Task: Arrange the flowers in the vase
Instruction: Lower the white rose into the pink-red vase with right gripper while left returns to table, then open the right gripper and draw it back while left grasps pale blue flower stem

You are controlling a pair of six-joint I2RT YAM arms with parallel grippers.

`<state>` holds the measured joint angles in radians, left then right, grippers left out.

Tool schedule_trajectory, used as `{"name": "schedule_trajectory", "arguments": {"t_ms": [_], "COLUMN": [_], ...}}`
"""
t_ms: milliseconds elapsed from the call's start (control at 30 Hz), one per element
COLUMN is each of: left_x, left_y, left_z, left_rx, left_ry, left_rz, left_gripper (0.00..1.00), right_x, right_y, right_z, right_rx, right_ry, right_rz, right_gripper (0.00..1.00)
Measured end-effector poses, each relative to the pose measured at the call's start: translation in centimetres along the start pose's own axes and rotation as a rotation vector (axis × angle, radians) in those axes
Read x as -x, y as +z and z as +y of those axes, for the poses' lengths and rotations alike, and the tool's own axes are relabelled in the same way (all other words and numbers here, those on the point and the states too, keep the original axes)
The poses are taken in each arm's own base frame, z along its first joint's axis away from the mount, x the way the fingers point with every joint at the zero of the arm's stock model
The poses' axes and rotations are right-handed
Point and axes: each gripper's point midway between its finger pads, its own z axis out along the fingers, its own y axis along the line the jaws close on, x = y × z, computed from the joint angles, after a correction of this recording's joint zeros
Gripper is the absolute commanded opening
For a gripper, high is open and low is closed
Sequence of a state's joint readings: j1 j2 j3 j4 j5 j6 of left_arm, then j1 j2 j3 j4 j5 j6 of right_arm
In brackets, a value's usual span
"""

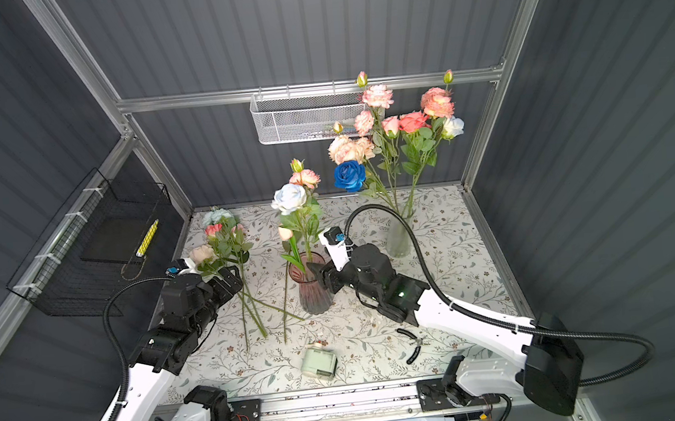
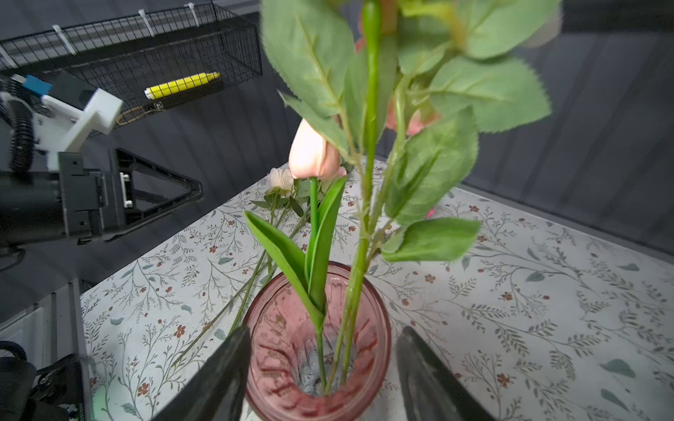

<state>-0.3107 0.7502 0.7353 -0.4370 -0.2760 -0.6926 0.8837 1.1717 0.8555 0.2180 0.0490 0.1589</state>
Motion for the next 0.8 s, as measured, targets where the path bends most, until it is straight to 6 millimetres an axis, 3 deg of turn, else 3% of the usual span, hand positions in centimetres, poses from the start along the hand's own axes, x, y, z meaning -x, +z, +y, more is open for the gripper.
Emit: {"name": "schedule_trajectory", "arguments": {"t_ms": [100, 167, 233, 367, 467, 600, 800], "left_x": [-0.7, -1.7, -3.2, -6.4, -7.7, -8.0, -6.6], "left_y": [1.2, 2.6, 4.3, 7.9, 10.1, 13.0, 17.2], "left_z": [-0.2, 0.0, 0.3, 1.4, 2.3, 3.8, 5.3], "left_rx": [0.008, 0.029, 0.061, 0.129, 0.172, 0.229, 0.295], "left_ry": [0.007, 0.017, 0.033, 0.057, 0.063, 0.048, 0.018], "left_rz": [0.036, 0.081, 0.143, 0.263, 0.294, 0.289, 0.262], "left_gripper": [0.88, 0.76, 0.72, 0.59, 0.52, 0.45, 0.36], "right_x": [0.7, 1.0, 1.2, 1.2, 1.1, 0.8, 0.4], "right_y": [-2.3, -3.7, -4.8, -6.4, -7.2, -8.0, -8.9], "right_z": [-0.1, -0.1, -0.1, -0.3, -0.5, -0.7, -1.1], "right_rx": [0.004, 0.009, 0.012, 0.013, 0.007, -0.004, -0.018], "right_ry": [0.032, 0.052, 0.068, 0.091, 0.099, 0.107, 0.111], "right_rz": [-0.049, -0.075, -0.093, -0.113, -0.118, -0.119, -0.123], "right_gripper": [0.70, 0.70, 0.70, 0.70, 0.71, 0.71, 0.70]}}
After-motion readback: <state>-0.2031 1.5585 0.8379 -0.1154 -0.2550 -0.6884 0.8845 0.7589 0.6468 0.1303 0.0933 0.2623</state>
